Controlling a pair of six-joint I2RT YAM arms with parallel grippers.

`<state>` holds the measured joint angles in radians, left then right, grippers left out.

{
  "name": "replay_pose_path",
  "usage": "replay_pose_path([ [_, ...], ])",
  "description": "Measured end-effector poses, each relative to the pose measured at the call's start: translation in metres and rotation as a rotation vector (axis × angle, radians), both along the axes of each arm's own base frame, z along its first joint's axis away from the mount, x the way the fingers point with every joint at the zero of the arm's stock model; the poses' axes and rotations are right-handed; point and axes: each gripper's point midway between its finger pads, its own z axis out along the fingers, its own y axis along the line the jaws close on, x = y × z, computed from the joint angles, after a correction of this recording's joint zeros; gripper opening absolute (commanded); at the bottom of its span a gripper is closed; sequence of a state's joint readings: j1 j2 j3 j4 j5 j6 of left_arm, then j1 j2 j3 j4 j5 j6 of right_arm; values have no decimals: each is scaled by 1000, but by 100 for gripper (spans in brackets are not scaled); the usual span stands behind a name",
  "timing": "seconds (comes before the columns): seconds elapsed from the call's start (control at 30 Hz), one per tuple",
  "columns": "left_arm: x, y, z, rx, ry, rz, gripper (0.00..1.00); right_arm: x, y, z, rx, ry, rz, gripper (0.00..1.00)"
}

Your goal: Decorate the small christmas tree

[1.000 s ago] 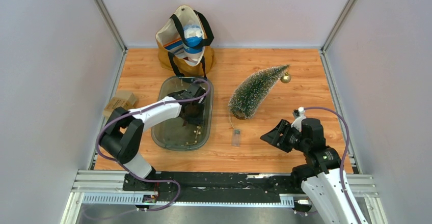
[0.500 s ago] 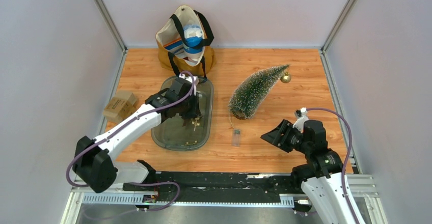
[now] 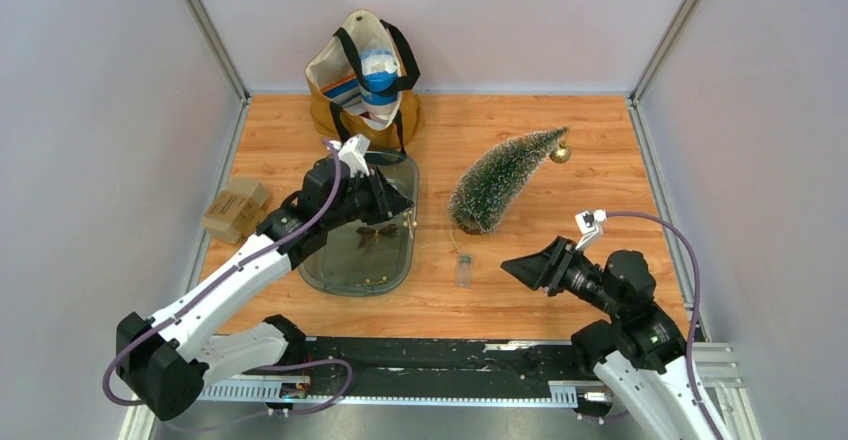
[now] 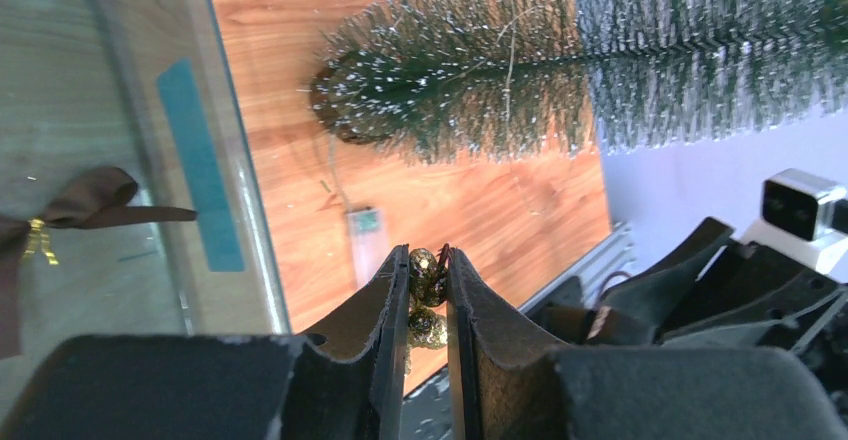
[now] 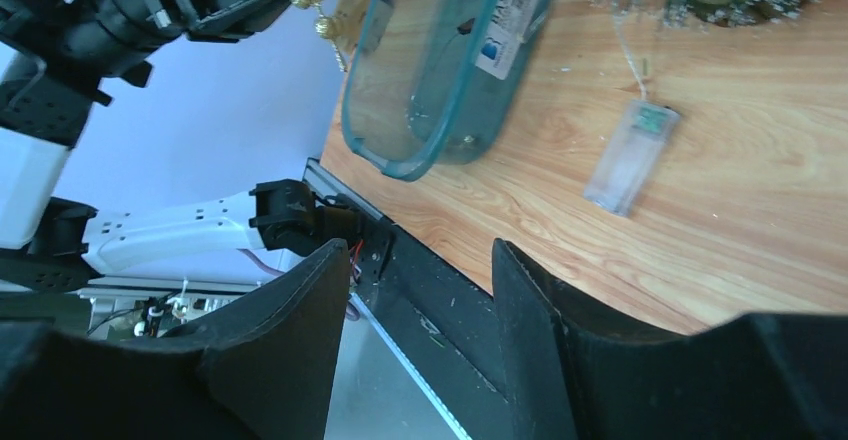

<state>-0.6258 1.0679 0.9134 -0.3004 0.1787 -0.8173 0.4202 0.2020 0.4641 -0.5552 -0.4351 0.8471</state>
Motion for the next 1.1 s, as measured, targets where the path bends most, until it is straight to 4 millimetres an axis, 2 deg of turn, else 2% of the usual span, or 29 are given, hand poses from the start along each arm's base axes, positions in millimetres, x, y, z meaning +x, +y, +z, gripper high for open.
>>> replay_pose_path([
  [0.13,-4,-2,2,-105,17,41,25,-2,18,8,4,-34,61,56],
  [0.37,-11,-5,10,-248,48,90,25,-20,70,10,-60,-117,197,58],
  [0.57,-17,-8,22,-356,63,110,25,-26,110,24,-99,-236,243,55],
  [0.7,-22,-8,20,-400,91,118,25,-13,120,33,-102,-289,200,45],
  [0.9,-31,-6,36,-467,92,114,25,2,122,48,-100,-351,135,50],
  [1.1,-35,-3,47,-505,86,115,25,8,132,56,-112,-378,130,51],
])
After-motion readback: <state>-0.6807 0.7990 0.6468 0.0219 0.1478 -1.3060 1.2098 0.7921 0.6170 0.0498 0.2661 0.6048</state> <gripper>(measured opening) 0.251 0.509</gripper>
